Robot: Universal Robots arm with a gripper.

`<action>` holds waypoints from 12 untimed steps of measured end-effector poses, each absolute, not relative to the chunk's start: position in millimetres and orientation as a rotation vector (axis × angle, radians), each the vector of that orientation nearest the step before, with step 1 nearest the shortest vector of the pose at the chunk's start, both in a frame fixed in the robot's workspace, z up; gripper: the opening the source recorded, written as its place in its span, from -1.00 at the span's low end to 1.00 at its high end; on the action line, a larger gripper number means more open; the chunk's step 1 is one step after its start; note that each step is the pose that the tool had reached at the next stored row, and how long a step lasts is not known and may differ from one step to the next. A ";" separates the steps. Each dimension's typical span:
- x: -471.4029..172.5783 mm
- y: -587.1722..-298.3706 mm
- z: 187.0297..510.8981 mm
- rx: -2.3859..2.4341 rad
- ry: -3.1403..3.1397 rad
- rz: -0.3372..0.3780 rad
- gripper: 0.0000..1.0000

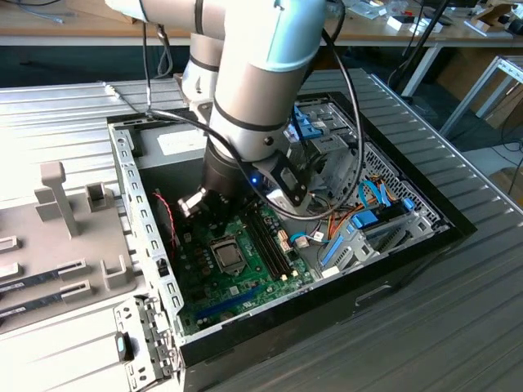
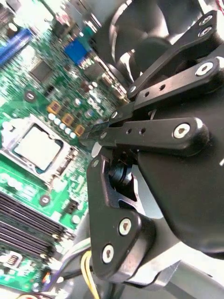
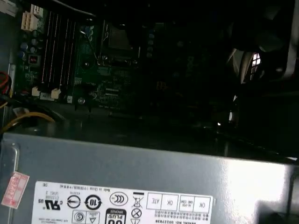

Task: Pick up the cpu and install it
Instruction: 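Install the first cpu locking lever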

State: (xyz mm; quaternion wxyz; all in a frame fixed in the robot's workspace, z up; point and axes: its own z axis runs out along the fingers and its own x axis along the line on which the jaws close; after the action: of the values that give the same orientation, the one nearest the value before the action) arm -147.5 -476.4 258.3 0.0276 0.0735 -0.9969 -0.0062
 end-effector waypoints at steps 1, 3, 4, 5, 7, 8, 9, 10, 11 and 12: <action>-144.8 -479.9 257.6 0.227 -3.076 -0.019 -0.80; -138.6 -484.6 256.4 0.226 -3.072 -0.020 -0.80; -135.9 -486.1 256.2 0.226 -3.070 -0.020 -0.80; -133.4 -487.4 255.9 0.226 -3.069 -0.020 -0.80; -125.8 -491.1 255.4 0.226 -3.064 -0.021 -0.80; -123.2 -492.4 255.3 0.226 -3.063 -0.021 -0.80; -120.4 -493.6 255.2 0.226 -3.061 -0.021 -0.80; -115.0 -495.1 254.9 0.225 -3.059 -0.021 -0.80; -110.4 -495.5 254.8 0.225 -3.057 -0.021 -0.80; -105.5 -495.6 254.8 0.225 -3.054 -0.022 -0.80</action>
State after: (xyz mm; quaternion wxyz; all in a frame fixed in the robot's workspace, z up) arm -105.5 -495.6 254.8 0.0394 0.0735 -0.9965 -0.0071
